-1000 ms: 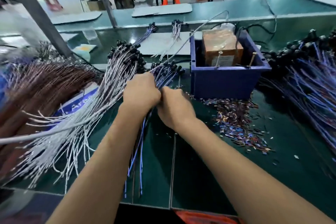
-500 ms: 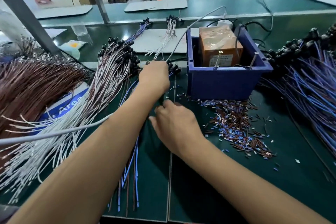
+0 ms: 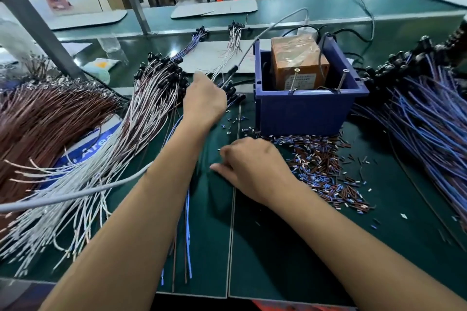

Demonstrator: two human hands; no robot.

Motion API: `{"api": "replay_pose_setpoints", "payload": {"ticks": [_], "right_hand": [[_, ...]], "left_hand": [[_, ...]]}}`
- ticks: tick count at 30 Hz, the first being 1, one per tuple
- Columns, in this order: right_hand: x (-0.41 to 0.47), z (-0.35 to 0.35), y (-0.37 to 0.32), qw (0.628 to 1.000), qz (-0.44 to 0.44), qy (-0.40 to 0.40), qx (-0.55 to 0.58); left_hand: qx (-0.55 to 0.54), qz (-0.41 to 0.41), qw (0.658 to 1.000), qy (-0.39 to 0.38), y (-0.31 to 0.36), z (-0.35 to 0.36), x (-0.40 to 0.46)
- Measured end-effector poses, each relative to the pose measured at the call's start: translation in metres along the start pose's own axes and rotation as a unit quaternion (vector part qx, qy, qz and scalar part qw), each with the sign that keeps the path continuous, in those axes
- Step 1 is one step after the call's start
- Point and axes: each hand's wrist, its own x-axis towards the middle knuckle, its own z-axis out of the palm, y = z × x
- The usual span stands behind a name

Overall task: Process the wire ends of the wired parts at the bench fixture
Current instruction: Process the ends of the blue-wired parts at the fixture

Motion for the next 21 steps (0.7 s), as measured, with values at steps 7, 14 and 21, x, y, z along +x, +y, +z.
{"api": "replay_pose_setpoints", "payload": {"ticks": [7, 14, 21], "right_hand": [[0.019, -0.003, -0.015, 0.895, 0.182, 0.107, 0.393], [0.021, 0.008, -0.021, 0.75, 0.202, 0.071, 0.626], [0.02, -0.011, -0.02, 0.724, 0.151, 0.152, 0.655]], "left_hand": [[-0.387, -0.149, 0.91, 0.017, 0.017, -0.002, -0.017], [-0.485, -0.15, 0.862, -0.01, 0.027, -0.014, -0.033], [-0.526, 0.055, 0.848, 0.032, 0.059, -0.049, -0.047]]}}
